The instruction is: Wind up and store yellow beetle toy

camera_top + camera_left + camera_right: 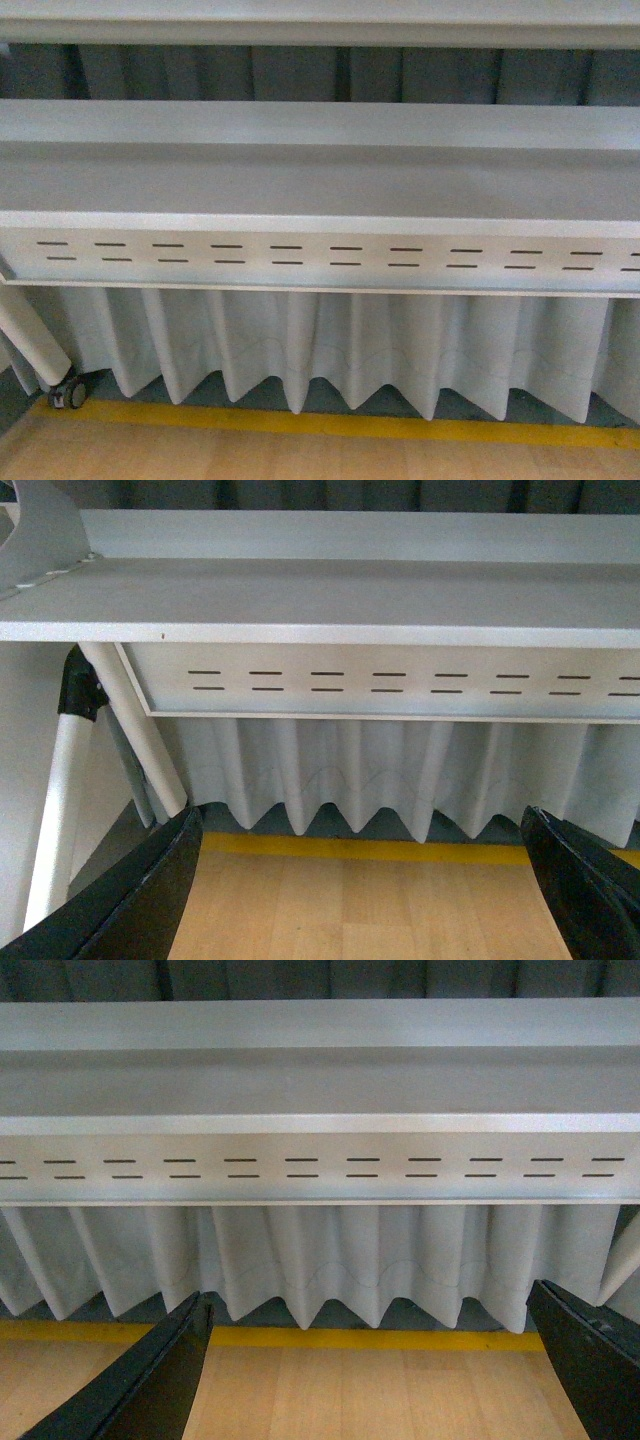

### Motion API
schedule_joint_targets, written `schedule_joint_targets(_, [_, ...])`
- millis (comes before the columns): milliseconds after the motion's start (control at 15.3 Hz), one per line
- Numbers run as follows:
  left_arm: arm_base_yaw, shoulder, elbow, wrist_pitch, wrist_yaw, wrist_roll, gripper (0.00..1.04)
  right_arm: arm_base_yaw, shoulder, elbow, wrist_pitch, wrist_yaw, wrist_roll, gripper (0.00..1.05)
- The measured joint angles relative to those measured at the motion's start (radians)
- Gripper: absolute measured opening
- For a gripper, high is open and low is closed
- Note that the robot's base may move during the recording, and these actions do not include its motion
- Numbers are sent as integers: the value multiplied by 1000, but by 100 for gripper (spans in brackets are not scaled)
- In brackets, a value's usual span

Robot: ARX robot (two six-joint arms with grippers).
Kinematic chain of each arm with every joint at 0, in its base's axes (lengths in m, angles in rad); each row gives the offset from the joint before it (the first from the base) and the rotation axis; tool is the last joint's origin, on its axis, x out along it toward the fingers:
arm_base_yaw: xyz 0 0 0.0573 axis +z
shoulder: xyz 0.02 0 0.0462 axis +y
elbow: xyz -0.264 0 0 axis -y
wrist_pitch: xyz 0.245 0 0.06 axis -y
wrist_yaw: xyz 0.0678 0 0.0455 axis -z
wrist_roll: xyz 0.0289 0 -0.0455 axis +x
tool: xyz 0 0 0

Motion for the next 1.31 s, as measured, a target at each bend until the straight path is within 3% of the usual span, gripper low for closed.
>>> schedule_joint_targets(1306, [0, 0, 0, 0, 0, 0, 98, 0, 0, 0, 0, 0, 0, 98])
